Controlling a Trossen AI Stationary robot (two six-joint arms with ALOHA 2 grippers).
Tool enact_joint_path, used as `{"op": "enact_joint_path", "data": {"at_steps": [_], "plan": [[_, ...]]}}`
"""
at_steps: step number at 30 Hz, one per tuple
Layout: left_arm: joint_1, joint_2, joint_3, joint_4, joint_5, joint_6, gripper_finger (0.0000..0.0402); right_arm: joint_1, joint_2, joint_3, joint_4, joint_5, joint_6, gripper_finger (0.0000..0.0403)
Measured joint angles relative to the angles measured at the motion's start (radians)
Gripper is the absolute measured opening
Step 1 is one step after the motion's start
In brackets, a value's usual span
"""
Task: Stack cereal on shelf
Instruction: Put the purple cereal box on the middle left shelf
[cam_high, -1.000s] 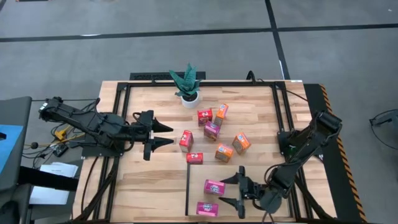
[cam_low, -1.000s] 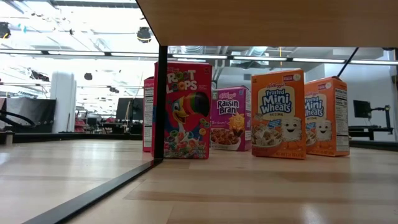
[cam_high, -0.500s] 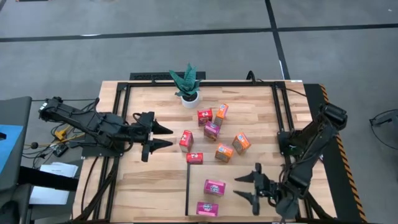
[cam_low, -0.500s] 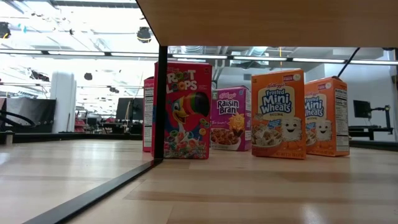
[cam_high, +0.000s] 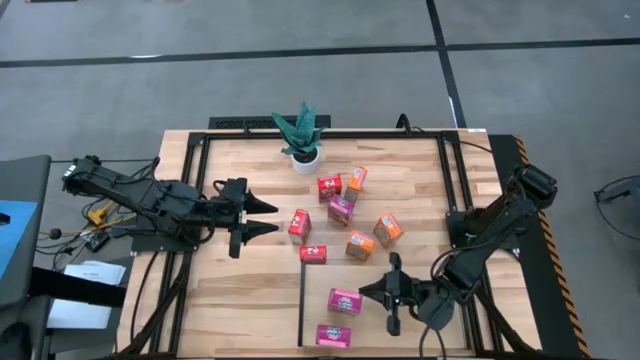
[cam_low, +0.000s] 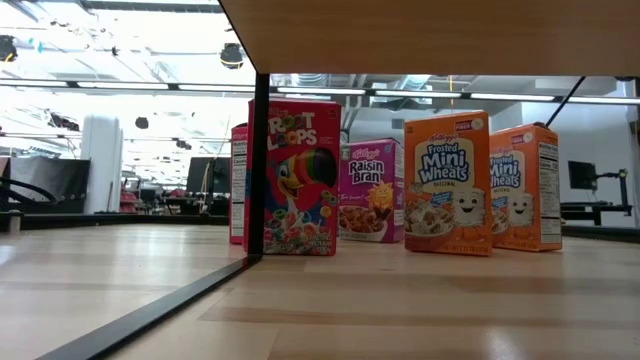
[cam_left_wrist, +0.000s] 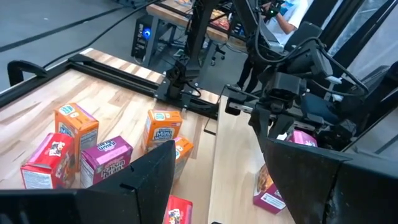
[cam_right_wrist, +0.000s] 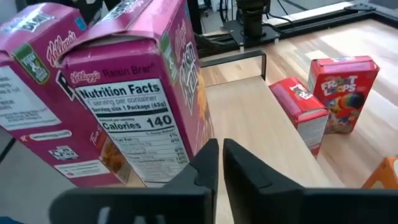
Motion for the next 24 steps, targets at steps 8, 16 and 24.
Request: {"op": "enact_joint_path", "data": {"at_steps": [8,16,24], "plan": [[0.0,0.0,0.0,-0.001,-0.002,0.0,0.0234,-0.056,0.0,0.0,0.053,-0.121,-0.067,0.0027],[0.0,0.0,0.0,-0.001,-0.002,0.0,0.0234,-0.096,0.0,0.0,0.099,-0.212,-0.114,0.0028],[0.0,0.002,0.0,-0.001,-0.002,0.0,0.0234,-0.128,0.0,0.0,0.141,-0.277,-0.175,0.0025]]}}
